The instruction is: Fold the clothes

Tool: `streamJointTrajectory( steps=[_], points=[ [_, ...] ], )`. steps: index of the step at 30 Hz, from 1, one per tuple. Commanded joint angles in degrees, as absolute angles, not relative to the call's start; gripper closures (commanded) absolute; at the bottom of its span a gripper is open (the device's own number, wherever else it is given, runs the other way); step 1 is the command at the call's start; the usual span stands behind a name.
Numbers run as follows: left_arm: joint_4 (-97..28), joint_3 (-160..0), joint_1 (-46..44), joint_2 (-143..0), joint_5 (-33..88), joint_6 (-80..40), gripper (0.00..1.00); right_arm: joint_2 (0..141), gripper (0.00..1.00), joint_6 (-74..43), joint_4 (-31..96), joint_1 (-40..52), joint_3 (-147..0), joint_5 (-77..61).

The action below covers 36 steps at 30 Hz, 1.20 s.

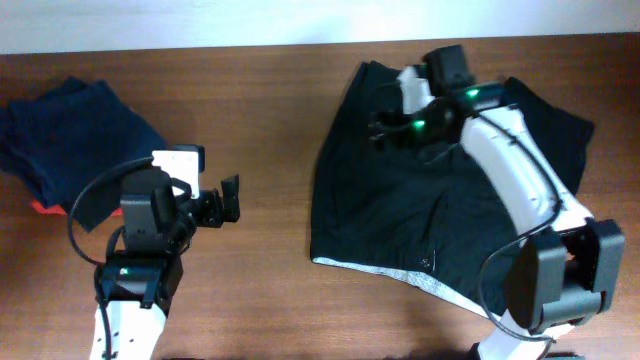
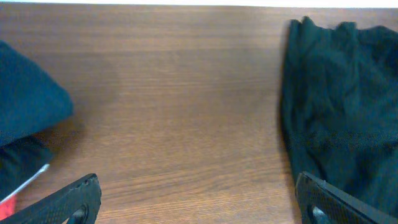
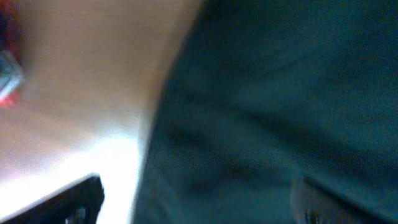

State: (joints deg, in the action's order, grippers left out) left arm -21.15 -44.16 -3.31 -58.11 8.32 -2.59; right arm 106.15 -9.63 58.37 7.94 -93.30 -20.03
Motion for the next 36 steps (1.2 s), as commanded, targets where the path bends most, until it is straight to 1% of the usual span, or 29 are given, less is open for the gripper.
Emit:
streamJointTrajectory(
  steps=[1, 5, 7, 9, 12, 14, 15, 18, 19, 20, 21, 22, 23, 24, 25, 26, 27, 29, 30, 31, 32, 34, 36],
  points=[
    [-21.04, -45.12, -3.38, -60.71, 20.6, -1.93, 0.01, 104.99, 0.01, -9.98, 66.92, -0.01, -97.41, -4.23],
    [-21.08, -45.12, -3.95, -68.64, 30.55, -11.31, 0.01, 104.53, 0.01, -9.56, 74.06, -11.55, -97.41, -5.76],
    [-21.61, -45.12, -6.39, -73.25, 34.44, -12.62, 0.01, 104.53, 0.01, -9.06, 76.69, -16.12, -97.41, -5.72],
    [-22.17, -45.1, -10.7, -78.11, 34.59, -13.13, 0.01, 104.53, 0.01, -9.06, 78.54, -19.64, -97.41, -5.72],
    [-22.11, -45.1, -17.15, -84.84, 34.5, -17.08, 0.01, 104.53, 0.01, -8.64, 80.25, -22.68, -97.41, -5.76],
    [-21.63, -45.12, -21.96, -90.91, 34.13, -22.5, 0.01, 104.53, 0.01, -8.64, 80.4, -23.33, -97.41, -5.82],
    [-20.91, -45.1, -23.55, -93.51, 34.15, -25.56, 0.01, 104.53, 0.01, -8.64, 80.4, -23.29, -97.41, -5.98],
    [-17.17, -45.12, -26.37, -97.65, 34.13, -27.81, 0.02, 104.53, 0.01, -8.64, 80.38, -23.27, -97.41, -5.96],
    [-15.94, -45.12, -27.22, -98.48, 34.11, -27.83, 0.2, 104.53, 0.01, -8.64, 80.38, -23.27, -97.41, -5.96],
    [-15.62, -45.12, -27.49, -98.7, 33.12, -27.81, 0.43, 104.53, 0.01, -8.64, 80.4, -23.27, -97.41, -5.96],
    [-16.43, -45.28, -26.81, -98.56, 28.03, -27.75, 0.99, 104.53, 0.01, -8.64, 80.38, -23.29, -97.41, -5.93],
    [-17.93, -45.8, -25.3, -98.3, 25.43, -27.31, 1.0, 104.53, 0.01, -8.64, 80.4, -23.29, -97.41, -5.93],
    [-19.57, -46.65, -23.49, -97.95, 23.31, -25.85, 1.0, 104.53, 0.01, -8.64, 80.4, -23.27, -97.41, -5.93],
    [-22.85, -48.86, -19.84, -97.25, 19.07, -22.79, 1.0, 104.53, 0.01, -8.64, 80.4, -23.29, -97.41, -5.93],
    [-26.96, -53.69, -14.17, -96.49, 14.26, -20.43, 1.0, 104.53, 0.01, -8.64, 80.38, -23.29, -97.41, -5.96],
    [-28.27, -56.82, -10.81, -96.4, 13.02, -19.35, 1.0, 104.53, 0.01, -8.67, 80.36, -23.27, -97.41, -5.96],
    [-28.69, -62.19, -5.87, -96.4, 12.58, -18.52, 1.0, 104.53, 0.01, -8.64, 80.36, -23.27, -97.41, -5.98],
    [-23.62, -73.08, 1.85, -96.42, 12.56, -18.5, 0.99, 104.53, 0.01, -8.67, 80.38, -23.27, -97.41, -5.98],
    [-21.37, -76.6, 4.08, -96.42, 12.6, -18.52, 0.84, 104.53, 0.01, -8.64, 80.38, -23.27, -97.41, -5.98],
    [-21.08, -78.65, 5.04, -96.42, 12.64, -18.52, 0.27, 104.53, 0.01, -8.64, 80.38, -23.27, -97.41, -5.98],
    [-22.06, -79.44, 5.17, -96.4, 13.04, -18.52, 0.01, 104.53, 0.01, -8.64, 80.38, -23.27, -97.41, -5.98],
    [-31.75, -79.55, 5.15, -96.51, 15.62, -18.52, 0.01, 104.53, 0.01, -8.67, 80.38, -23.27, -97.41, -6.0],
    [-45.17, -79.55, 5.15, -96.53, 15.03, -18.48, 0.01, 104.53, 0.01, -8.62, 80.49, -23.27, -97.41, -7.27]
  ],
)
